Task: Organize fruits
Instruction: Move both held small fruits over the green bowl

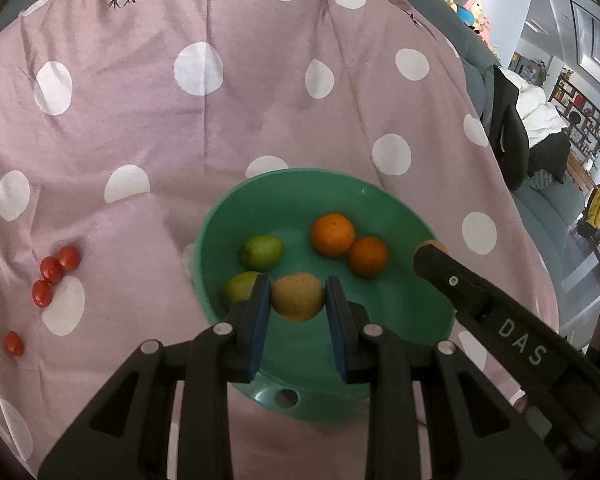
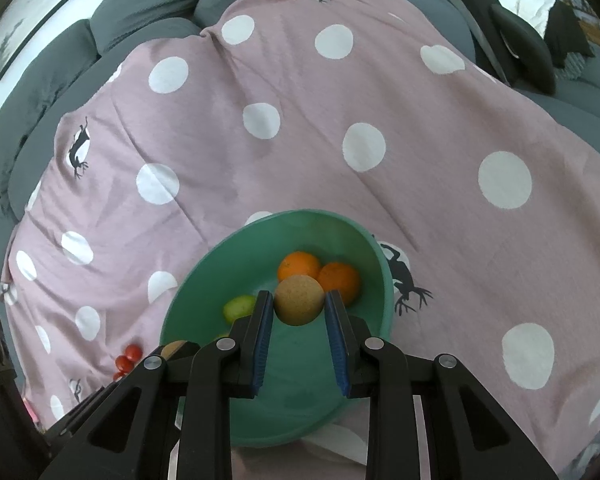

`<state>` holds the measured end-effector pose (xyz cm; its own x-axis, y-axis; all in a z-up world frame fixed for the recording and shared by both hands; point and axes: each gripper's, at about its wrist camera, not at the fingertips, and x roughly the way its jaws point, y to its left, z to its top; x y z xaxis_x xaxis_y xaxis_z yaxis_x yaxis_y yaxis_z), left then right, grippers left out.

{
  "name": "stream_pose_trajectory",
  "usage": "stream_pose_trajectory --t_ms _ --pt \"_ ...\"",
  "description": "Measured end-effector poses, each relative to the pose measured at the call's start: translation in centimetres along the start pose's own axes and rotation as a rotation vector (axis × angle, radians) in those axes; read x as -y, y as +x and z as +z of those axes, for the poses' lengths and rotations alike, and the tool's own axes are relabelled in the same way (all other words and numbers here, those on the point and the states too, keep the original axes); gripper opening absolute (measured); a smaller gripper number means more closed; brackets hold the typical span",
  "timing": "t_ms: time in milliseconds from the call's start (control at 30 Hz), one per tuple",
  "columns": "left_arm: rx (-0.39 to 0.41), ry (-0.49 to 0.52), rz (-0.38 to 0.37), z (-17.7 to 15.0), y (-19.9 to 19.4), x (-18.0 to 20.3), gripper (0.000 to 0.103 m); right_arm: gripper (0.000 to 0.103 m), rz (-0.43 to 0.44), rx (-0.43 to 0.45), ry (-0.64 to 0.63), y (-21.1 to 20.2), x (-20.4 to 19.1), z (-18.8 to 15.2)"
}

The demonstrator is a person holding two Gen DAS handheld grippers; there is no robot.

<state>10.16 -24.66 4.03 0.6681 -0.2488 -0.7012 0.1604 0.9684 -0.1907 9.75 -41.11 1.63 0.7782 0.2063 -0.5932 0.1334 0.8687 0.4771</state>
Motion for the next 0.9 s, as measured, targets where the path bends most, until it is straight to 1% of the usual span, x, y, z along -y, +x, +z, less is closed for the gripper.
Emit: stream_pose_trajectory --t_ms 900 --pt "-0.015 0.008 -0.013 -0.3 0.43 0.86 0.027 0.029 -0.006 -0.007 0.008 0.2 0.26 -0.09"
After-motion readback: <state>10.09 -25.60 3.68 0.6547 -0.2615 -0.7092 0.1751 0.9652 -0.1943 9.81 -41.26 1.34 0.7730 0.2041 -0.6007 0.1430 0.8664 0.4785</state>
